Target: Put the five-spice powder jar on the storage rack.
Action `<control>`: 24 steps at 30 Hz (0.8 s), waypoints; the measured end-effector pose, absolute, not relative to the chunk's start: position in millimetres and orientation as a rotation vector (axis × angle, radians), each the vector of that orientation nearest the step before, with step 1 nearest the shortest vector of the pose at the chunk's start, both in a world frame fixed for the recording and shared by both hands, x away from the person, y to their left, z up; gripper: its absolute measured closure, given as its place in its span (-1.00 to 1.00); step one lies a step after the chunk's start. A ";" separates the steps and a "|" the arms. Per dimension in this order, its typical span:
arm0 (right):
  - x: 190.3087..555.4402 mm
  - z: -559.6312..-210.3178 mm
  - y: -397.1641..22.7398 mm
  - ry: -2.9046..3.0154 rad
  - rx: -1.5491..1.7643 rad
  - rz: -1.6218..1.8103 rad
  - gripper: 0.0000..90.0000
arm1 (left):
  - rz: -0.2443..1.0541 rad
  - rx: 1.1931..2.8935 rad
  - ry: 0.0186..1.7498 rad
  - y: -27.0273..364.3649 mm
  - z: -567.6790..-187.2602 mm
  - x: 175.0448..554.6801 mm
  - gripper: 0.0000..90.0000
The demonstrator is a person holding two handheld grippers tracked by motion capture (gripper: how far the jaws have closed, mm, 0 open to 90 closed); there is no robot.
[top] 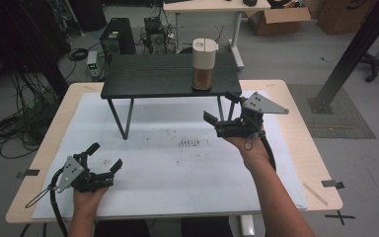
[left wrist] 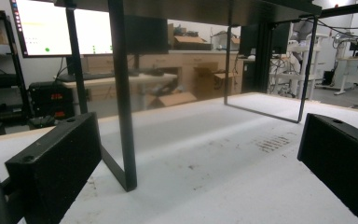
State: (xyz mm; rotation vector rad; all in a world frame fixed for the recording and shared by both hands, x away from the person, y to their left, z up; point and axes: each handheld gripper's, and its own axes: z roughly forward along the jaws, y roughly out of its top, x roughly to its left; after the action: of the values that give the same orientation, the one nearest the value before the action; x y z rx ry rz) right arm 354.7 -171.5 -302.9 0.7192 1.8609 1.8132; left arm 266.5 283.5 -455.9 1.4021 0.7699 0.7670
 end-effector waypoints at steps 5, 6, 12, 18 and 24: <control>352.8 -314.1 -172.3 1.873 0.727 1.810 -1.00 | 0.767 1.403 0.770 283.5 -455.9 266.5 -0.99; 351.9 -317.6 -171.8 1.875 0.720 1.815 -1.00 | 0.768 1.404 0.769 283.6 -455.9 266.6 -1.00; 349.4 -326.2 -171.0 1.874 0.718 1.822 -1.00 | 0.768 1.404 0.769 283.7 -455.9 266.5 -1.00; 345.8 -340.3 -170.5 1.900 0.718 1.797 -1.00 | 0.768 1.403 0.768 283.5 -455.9 266.4 -0.99; 340.8 -359.1 -170.1 1.923 0.693 1.797 -1.00 | 0.768 1.404 0.768 283.3 -455.9 266.4 -0.99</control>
State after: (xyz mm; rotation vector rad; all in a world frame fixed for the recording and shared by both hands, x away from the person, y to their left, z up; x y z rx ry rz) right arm 340.8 -170.1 -359.1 0.6926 1.9232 1.7969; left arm 266.4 283.3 -455.9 1.4045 0.7676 0.7684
